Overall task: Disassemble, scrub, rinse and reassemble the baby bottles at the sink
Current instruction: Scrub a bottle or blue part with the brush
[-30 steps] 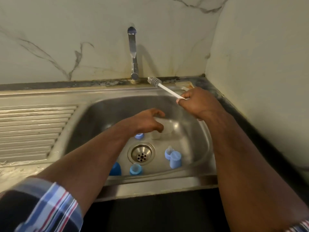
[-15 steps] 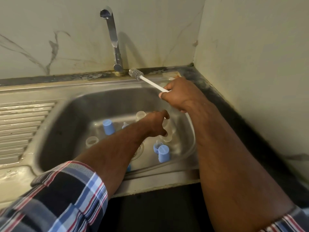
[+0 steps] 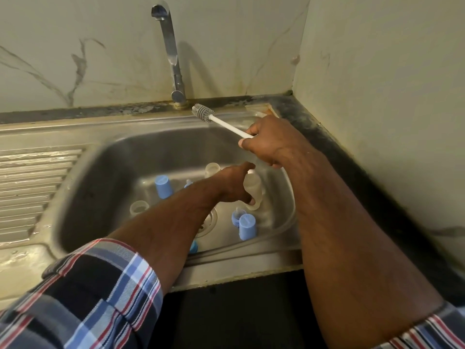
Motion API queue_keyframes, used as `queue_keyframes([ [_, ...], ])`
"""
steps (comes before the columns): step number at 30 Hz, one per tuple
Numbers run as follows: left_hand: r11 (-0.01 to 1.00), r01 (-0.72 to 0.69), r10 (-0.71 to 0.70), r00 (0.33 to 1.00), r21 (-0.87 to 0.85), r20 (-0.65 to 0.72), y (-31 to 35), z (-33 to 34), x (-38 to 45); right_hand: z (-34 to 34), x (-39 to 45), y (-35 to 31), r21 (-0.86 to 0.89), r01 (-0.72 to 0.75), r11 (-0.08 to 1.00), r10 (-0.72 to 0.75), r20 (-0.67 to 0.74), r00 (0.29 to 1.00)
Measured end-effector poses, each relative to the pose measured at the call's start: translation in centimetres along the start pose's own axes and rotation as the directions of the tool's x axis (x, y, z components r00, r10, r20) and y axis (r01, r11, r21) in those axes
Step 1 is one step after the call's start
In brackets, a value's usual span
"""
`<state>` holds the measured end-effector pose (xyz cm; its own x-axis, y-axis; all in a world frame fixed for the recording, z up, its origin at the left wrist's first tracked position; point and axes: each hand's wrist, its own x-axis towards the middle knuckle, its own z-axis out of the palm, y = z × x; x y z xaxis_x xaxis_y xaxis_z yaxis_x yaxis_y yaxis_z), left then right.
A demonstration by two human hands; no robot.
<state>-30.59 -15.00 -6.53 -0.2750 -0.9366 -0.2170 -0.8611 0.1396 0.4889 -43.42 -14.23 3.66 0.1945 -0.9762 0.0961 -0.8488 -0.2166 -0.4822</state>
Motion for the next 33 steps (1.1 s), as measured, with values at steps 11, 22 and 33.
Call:
queue_keyframes([
  [11, 0.972, 0.233, -0.220, 0.939, -0.018, 0.265, -2.6, -0.7, -1.2, -0.2, -0.4, -0.3, 0.042, -0.007, 0.999, 0.005, 0.038, 0.999],
  [22, 0.979, 0.202, -0.197, 0.938, 0.015, 0.285, -2.3, 0.5, -0.6, 0.3, -0.3, -0.4, 0.029, -0.013, 1.000, 0.012, 0.039, 0.999],
  [33, 0.981, 0.183, -0.159, 0.952, -0.071, 0.261, -2.4, 0.3, -0.4, 0.4, -0.5, -0.4, 0.036, -0.015, 0.999, 0.013, 0.051, 0.999],
])
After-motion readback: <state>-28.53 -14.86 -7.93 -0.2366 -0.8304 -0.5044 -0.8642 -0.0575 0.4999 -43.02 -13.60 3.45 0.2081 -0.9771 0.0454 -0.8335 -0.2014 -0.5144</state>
